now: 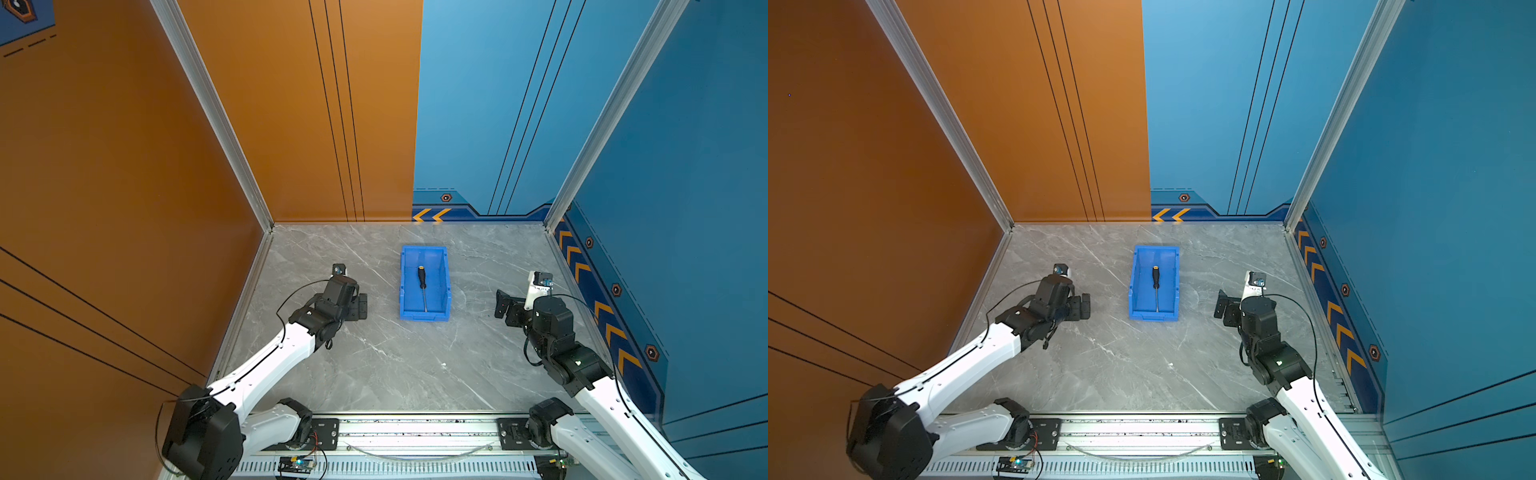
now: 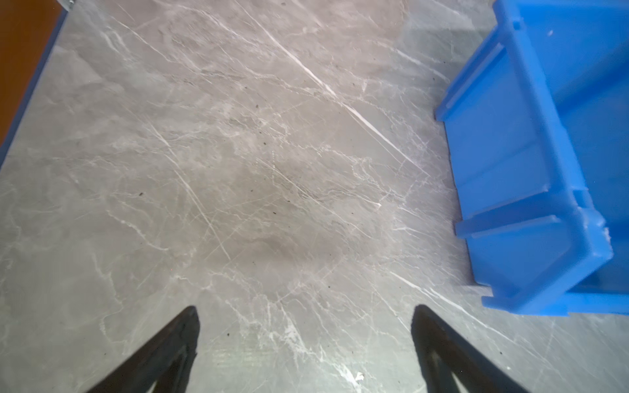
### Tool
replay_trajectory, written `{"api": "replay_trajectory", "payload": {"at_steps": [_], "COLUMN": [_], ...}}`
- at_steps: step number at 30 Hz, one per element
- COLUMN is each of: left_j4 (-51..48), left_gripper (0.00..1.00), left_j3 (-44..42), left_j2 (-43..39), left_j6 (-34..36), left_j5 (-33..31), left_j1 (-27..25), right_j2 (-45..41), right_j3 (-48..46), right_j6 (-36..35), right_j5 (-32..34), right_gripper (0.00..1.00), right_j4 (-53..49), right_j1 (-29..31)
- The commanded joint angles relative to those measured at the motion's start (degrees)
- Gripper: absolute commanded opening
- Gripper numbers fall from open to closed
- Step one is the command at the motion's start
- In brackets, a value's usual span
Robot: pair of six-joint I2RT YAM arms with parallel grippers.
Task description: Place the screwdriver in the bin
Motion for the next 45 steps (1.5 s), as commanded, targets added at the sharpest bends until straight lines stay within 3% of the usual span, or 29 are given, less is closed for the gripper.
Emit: {"api": "replay_trajectory", "payload": {"at_steps": [1,4,11,21,23,29,45], "left_j4": [8.1,13.0,25.1,39.2,41.8,51.7,60.9], "left_gripper": [0.98,0.98,0.98,0.98,0.98,0.98,0.98], "left_j3": [-6.3,-11.5,-18.6,-19.7,-20.1,-20.7,-16.9], "left_j2": [-5.5,-10.2,-11.3,0.9,3.5,11.2,22.3], "left_j6": [0.8,-0.1,10.5,16.7,16.1,15.1,21.2], "left_j5": [-7.7,-12.3,-7.4,-5.9,-5.4,-3.7,3.5], "left_j1": [3.1,5.8,11.5,17.7,18.4,19.4,21.8], "right_j2": [-1.3,-0.7,13.8,32.7,34.1,35.6,44.5], "right_j3": [-4.7,-9.6,-10.2,-7.5,-6.1,-9.7,-9.7], "right_j6": [-3.1,-6.6,-7.9,-8.7,-9.9,-10.7,-11.1], "right_j5": [0.6,-4.5,-9.4,-12.2,-12.5,-13.7,-15.7], "right_gripper": [1.0,1.0,1.0,1.0,1.0,1.0,1.0], "right_j4": [9.1,18.7,27.8,44.3,42.4,50.2,58.8], "right_j1": [-2.6,-5.7,-12.5,-16.8,-17.2,-19.0,-20.3]}}
